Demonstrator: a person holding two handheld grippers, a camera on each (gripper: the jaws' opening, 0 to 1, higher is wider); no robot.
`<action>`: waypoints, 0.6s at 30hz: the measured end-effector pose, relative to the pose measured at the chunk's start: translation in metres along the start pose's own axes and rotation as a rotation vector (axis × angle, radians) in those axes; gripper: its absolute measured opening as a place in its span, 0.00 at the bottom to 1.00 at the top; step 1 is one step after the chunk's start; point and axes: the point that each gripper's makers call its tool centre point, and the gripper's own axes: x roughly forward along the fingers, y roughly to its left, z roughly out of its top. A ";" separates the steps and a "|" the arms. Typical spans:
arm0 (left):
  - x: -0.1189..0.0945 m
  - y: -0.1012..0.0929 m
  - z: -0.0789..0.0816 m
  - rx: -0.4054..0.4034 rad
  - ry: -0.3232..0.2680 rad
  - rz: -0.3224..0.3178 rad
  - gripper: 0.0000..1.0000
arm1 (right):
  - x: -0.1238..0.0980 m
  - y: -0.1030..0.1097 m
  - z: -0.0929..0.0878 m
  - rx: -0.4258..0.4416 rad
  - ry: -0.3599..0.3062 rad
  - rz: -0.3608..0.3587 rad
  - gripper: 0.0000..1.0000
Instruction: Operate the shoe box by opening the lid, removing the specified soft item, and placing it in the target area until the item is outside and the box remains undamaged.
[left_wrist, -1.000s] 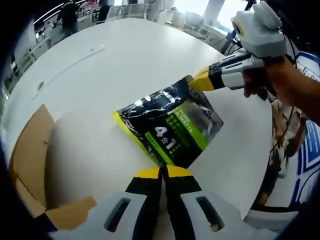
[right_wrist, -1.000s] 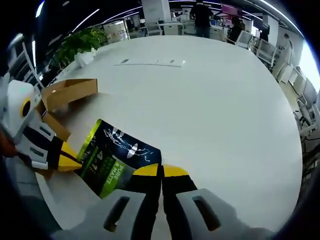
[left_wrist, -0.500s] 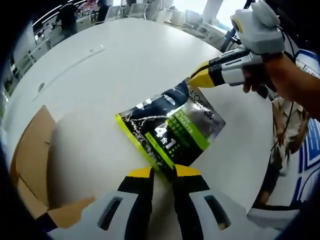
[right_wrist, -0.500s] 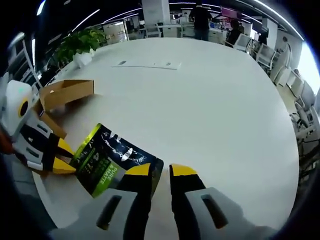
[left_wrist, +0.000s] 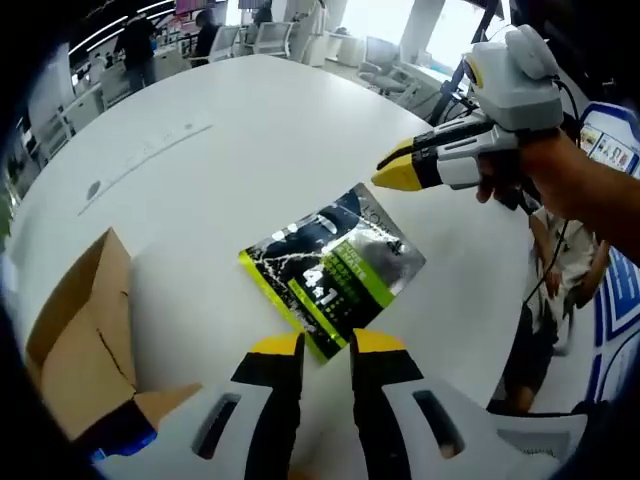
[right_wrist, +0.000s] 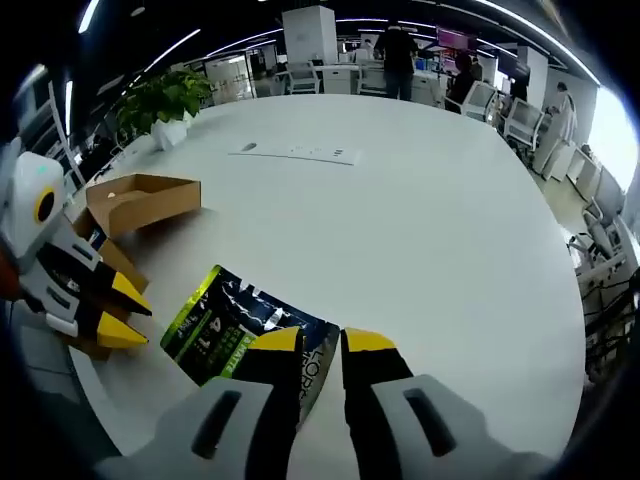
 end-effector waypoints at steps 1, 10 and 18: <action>-0.005 0.001 0.001 0.004 -0.008 0.004 0.16 | -0.003 0.002 0.002 0.000 -0.005 -0.002 0.14; -0.040 0.012 -0.001 -0.017 -0.062 0.015 0.21 | -0.026 0.027 0.018 -0.002 -0.041 -0.014 0.16; -0.071 0.022 -0.008 -0.021 -0.089 0.030 0.23 | -0.045 0.046 0.033 -0.020 -0.058 -0.033 0.16</action>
